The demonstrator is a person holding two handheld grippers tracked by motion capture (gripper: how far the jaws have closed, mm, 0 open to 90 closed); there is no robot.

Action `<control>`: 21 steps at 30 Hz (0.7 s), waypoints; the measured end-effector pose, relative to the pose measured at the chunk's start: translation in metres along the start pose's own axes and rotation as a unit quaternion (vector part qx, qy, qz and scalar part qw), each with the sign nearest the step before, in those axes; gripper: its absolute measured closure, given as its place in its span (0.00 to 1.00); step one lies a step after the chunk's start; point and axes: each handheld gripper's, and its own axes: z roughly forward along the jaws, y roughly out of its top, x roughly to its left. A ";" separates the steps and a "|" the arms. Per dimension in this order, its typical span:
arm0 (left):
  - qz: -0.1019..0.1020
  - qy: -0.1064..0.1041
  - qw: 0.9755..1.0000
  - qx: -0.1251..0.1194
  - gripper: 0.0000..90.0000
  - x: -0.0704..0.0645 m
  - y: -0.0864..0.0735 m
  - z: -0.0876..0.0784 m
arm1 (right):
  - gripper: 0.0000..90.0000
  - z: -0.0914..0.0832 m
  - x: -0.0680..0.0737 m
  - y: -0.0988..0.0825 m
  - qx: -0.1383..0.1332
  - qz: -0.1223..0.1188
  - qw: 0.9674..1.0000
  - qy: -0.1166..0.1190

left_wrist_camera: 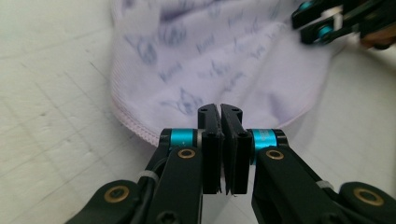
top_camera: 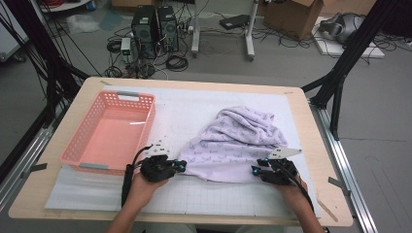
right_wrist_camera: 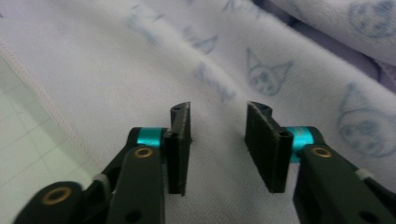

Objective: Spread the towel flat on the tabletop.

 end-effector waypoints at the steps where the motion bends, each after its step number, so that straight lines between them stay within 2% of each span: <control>1: 0.002 -0.001 1.000 -0.006 0.96 0.000 0.002 -0.004 | 0.77 0.000 0.000 0.000 0.001 0.000 1.000 0.004; 3: 0.010 0.004 1.000 -0.011 0.96 0.001 0.006 -0.003 | 0.91 0.000 -0.001 0.002 0.006 -0.003 1.000 0.014; 4: 0.013 0.007 1.000 -0.011 0.95 0.002 0.009 0.001 | 0.95 0.000 -0.001 0.003 0.006 -0.004 1.000 0.020; 6: 0.009 0.018 1.000 -0.014 0.93 0.008 0.016 0.011 | 0.96 0.000 -0.003 0.003 0.003 -0.007 1.000 0.012; 7: -0.001 0.022 1.000 -0.019 0.91 0.011 0.018 0.018 | 0.96 -0.001 -0.004 0.004 0.000 -0.004 1.000 0.004; 10: -0.009 0.053 0.998 -0.015 0.89 0.021 0.025 0.039 | 0.96 -0.004 -0.009 0.003 -0.005 0.009 1.000 -0.024; 12: -0.013 0.074 0.997 0.009 0.89 0.027 0.026 0.053 | 0.95 -0.004 -0.012 0.002 -0.005 0.015 0.999 -0.030; 14: -0.019 0.081 0.996 0.019 0.86 0.030 0.024 0.060 | 0.89 -0.003 -0.013 0.000 -0.005 0.018 0.999 -0.028; 15: -0.025 0.084 0.996 0.025 0.80 0.030 0.023 0.062 | 0.84 -0.003 -0.013 0.000 -0.008 0.020 0.999 -0.030; 17: -0.031 0.093 0.995 0.031 0.61 0.029 0.021 0.061 | 0.78 -0.007 -0.015 -0.001 -0.021 0.028 0.999 -0.027; 20: -0.027 0.095 0.994 0.036 0.47 0.023 0.022 0.051 | 0.72 -0.020 -0.019 -0.002 -0.051 0.042 0.997 -0.043; 21: -0.020 0.096 0.995 0.031 0.46 0.021 0.023 0.046 | 0.71 -0.025 -0.022 -0.003 -0.058 0.048 0.996 -0.051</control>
